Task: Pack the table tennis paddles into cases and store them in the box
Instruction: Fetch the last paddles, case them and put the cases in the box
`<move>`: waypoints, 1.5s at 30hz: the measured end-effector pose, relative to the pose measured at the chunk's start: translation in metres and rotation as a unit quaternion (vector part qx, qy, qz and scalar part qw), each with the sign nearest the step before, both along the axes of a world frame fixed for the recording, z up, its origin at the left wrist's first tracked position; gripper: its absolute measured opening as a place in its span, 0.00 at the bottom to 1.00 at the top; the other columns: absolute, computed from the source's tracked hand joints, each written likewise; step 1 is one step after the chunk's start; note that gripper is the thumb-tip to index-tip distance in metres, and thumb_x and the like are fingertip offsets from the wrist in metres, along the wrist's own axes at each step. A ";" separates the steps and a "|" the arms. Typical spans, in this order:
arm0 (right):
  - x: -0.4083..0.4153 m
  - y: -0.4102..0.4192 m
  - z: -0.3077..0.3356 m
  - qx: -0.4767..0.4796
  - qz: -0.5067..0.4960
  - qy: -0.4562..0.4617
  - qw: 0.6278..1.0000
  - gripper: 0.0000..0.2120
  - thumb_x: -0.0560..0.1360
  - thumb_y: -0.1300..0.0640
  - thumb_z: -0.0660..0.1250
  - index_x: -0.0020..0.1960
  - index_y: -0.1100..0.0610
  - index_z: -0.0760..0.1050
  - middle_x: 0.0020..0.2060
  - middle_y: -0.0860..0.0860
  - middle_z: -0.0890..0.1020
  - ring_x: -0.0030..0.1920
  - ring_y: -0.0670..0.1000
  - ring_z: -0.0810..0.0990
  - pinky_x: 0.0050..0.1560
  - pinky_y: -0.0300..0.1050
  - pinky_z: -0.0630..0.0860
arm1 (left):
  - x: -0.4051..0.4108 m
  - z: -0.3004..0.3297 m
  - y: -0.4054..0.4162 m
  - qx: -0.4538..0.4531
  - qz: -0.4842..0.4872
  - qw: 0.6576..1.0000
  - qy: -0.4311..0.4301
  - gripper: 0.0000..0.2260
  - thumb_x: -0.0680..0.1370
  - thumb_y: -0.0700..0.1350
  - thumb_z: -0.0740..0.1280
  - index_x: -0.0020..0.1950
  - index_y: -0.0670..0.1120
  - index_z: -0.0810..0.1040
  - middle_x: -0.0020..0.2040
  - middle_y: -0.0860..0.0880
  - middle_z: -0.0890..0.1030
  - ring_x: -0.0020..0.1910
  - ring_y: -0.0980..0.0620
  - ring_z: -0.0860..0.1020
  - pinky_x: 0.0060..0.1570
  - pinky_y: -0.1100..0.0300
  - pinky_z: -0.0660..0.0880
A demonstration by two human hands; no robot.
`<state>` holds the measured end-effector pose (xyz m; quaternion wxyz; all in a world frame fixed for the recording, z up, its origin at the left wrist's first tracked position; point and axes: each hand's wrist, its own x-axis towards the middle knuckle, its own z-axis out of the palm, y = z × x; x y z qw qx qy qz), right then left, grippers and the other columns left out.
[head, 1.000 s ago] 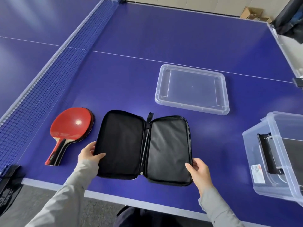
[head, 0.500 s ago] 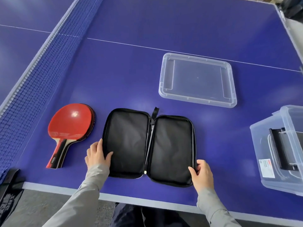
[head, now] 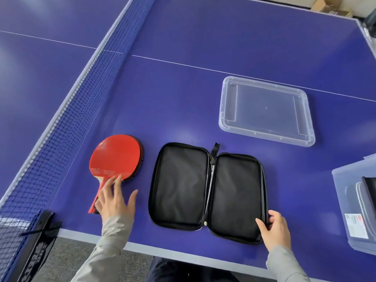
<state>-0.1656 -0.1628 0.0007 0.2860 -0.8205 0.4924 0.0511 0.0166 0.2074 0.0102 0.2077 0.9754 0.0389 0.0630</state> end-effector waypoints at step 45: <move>0.004 -0.005 0.014 0.074 0.076 0.036 0.994 0.24 0.75 0.54 0.68 0.68 0.56 0.64 0.59 0.55 0.76 0.57 0.54 0.75 0.55 0.47 0.73 | -0.065 0.029 -0.143 -0.205 0.072 0.961 0.170 0.09 0.70 0.44 0.73 0.40 0.41 0.75 0.43 0.44 0.74 0.46 0.41 0.75 0.47 0.50 0.72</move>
